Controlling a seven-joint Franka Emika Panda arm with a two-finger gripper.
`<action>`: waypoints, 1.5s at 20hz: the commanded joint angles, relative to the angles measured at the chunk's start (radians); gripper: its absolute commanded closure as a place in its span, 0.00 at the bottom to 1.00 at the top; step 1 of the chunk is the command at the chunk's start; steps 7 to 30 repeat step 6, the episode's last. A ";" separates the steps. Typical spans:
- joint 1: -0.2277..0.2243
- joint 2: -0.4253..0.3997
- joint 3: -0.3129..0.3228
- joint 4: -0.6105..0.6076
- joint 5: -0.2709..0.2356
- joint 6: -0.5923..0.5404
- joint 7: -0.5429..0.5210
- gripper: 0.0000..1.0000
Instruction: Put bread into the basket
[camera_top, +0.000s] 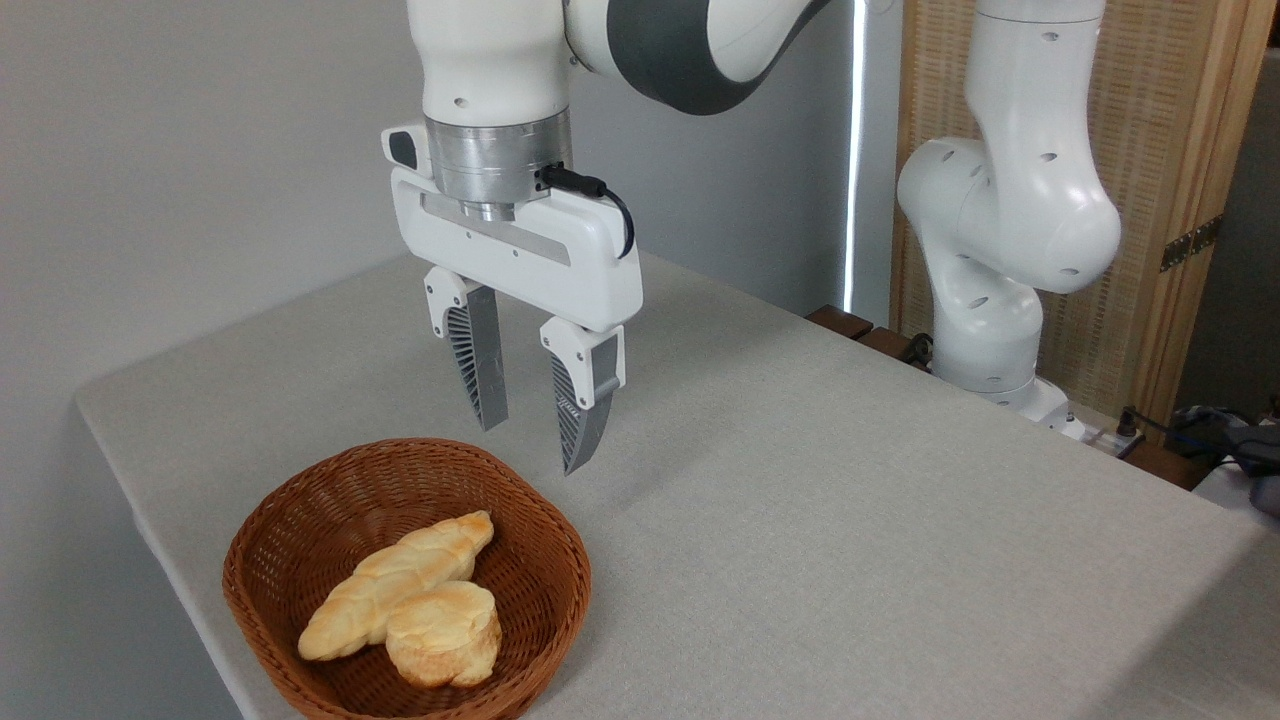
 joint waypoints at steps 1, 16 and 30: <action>0.150 -0.010 -0.132 0.006 -0.035 -0.030 0.015 0.00; 0.204 -0.010 -0.190 0.006 -0.036 -0.031 0.016 0.00; 0.204 -0.010 -0.190 0.006 -0.036 -0.031 0.016 0.00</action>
